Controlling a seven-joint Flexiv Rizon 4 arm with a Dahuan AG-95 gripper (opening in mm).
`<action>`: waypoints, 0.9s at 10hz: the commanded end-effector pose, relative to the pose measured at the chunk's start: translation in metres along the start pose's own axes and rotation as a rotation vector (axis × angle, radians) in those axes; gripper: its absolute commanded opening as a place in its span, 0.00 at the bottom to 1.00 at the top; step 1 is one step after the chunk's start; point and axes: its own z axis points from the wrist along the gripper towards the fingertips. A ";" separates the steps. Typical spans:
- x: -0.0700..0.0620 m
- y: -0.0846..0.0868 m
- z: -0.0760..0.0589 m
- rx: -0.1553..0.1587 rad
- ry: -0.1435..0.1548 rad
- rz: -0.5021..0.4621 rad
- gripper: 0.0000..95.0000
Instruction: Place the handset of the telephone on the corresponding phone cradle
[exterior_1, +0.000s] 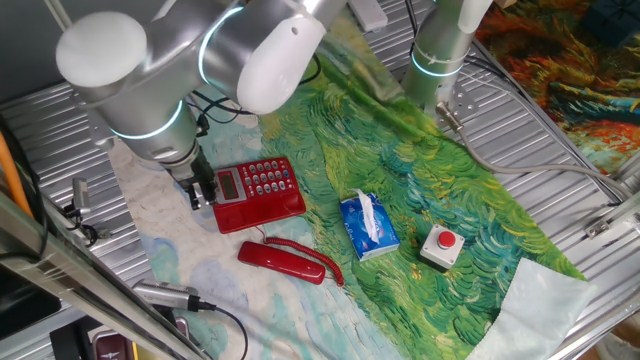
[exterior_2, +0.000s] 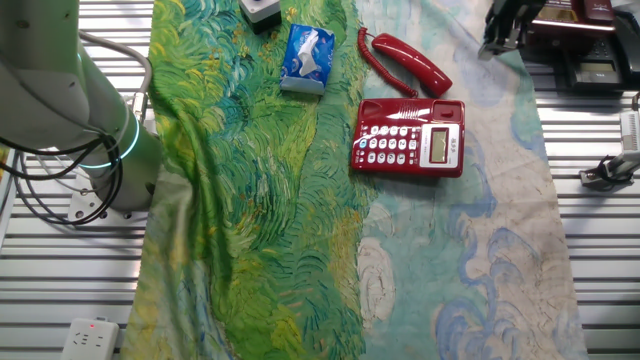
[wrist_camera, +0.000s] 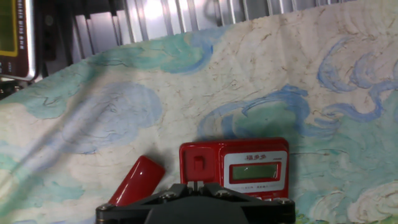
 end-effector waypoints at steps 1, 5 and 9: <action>0.001 -0.001 0.000 0.000 -0.021 -0.005 0.00; 0.001 -0.001 0.000 -0.005 0.025 -0.094 0.00; 0.001 -0.001 0.000 -0.011 0.049 -0.121 0.00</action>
